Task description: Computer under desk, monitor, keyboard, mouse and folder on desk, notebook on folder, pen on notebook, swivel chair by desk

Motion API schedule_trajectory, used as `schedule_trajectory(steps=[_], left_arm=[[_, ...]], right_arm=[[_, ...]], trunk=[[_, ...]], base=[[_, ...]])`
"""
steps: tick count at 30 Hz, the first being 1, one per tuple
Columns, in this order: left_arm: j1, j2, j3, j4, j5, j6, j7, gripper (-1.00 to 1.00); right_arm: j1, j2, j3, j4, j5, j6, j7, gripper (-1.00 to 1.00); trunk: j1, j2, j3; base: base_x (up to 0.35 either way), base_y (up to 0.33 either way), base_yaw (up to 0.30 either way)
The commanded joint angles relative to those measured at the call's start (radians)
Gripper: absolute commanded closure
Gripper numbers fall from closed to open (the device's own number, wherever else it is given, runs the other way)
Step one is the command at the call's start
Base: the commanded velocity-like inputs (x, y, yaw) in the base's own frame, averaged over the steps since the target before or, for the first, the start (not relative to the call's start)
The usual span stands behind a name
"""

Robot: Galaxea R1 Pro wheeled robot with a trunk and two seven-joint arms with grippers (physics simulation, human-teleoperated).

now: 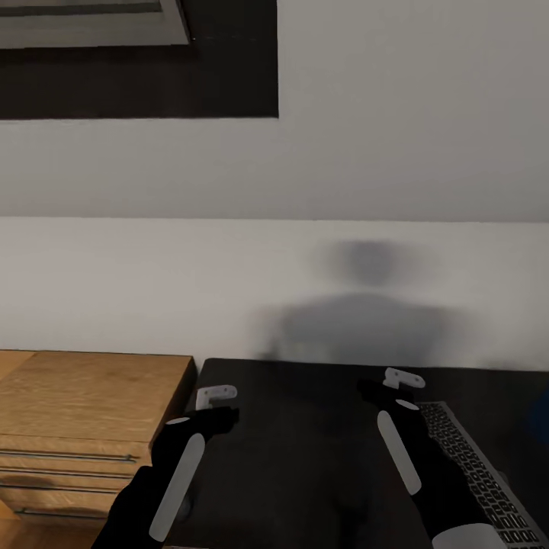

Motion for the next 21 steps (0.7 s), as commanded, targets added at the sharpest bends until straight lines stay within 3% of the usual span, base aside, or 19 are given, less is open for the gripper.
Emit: schedule_trajectory(steps=[1, 10, 21], left_arm=[[-0.001, 0.0, 0.0, -0.001, 0.011, 0.003, 0.01, -1.0], [-0.001, 0.0, 0.002, 0.0, 0.012, 0.003, 0.011, -1.0], [-0.001, 0.004, 0.003, 0.0, 0.012, 0.003, 0.012, -1.0]], right_arm=[[-0.001, -0.001, 0.003, -0.002, -0.01, -0.001, -0.01, -1.0], [-0.001, 0.0, 0.004, -0.004, -0.014, -0.025, -0.011, -1.0], [-0.001, 0.0, 0.003, -0.004, -0.014, -0.027, -0.009, -1.0]], trunk=[[0.001, -0.002, -0.002], [0.001, -0.002, -0.002], [0.001, -0.002, 0.006]], base=[[0.06, -0.056, 0.0], [0.015, -0.014, -0.015], [0.001, -0.001, -0.214]])
